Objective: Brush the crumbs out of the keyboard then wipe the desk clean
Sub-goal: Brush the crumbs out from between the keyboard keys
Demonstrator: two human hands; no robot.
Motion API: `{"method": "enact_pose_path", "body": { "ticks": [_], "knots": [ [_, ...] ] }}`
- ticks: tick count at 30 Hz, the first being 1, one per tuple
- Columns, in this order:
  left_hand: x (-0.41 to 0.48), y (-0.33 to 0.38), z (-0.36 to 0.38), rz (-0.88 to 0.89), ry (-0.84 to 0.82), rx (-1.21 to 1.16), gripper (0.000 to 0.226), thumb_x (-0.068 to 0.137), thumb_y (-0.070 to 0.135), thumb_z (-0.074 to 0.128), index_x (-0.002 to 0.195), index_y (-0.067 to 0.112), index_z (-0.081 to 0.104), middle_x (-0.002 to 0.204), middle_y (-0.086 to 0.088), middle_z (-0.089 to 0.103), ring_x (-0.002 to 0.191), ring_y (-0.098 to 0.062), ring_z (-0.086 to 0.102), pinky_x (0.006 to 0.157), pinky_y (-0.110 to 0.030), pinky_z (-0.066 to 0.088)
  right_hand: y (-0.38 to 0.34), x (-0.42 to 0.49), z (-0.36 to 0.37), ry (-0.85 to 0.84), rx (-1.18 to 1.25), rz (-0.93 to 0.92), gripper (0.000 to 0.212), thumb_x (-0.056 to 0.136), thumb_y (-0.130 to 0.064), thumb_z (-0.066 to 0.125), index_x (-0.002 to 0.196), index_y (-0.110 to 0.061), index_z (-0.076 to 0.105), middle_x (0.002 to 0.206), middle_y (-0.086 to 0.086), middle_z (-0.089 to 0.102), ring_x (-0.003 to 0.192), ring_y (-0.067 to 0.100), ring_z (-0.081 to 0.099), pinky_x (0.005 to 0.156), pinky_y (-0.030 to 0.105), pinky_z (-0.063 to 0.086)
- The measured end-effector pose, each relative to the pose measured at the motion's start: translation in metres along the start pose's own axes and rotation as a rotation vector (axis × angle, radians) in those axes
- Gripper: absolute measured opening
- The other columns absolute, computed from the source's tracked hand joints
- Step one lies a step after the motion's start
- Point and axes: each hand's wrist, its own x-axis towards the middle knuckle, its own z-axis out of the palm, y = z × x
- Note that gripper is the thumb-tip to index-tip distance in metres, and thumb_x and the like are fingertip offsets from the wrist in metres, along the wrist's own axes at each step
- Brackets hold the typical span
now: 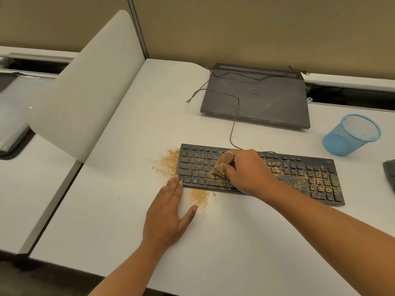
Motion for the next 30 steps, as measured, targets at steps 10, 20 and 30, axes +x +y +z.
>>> {"method": "enact_pose_path", "body": {
  "ticks": [10,20,30],
  "knots": [
    [-0.001,-0.008,0.004,0.022,-0.079,-0.086,0.075,0.099,0.066,0.018,0.156,0.017,0.017,0.164,0.004,0.008,0.151,-0.009,0.004,0.120,-0.030,0.015,-0.022,0.012,0.005,-0.048,-0.077,0.063,0.013,0.096,-0.023,0.060,0.097,-0.022,0.073,0.091,-0.005,0.072,0.080,0.012,0.063,0.074,0.031,0.054],
    [0.000,-0.012,0.003,0.041,-0.114,-0.096,0.076,0.099,0.066,0.015,0.156,0.017,0.015,0.164,0.003,0.006,0.151,-0.010,0.004,0.121,-0.031,0.013,-0.031,0.019,0.009,-0.078,-0.145,0.083,0.015,0.097,-0.027,0.058,0.098,-0.019,0.070,0.091,-0.001,0.070,0.081,0.015,0.063,0.074,0.033,0.054],
    [0.000,-0.008,0.001,0.032,-0.086,-0.046,0.074,0.100,0.064,0.020,0.155,0.014,0.023,0.164,0.002,0.012,0.151,-0.011,0.008,0.120,-0.026,0.008,-0.039,0.025,0.011,-0.091,-0.164,0.037,0.013,0.097,-0.026,0.056,0.092,-0.018,0.064,0.083,-0.002,0.063,0.077,0.018,0.060,0.067,0.031,0.048]
  ]
}}
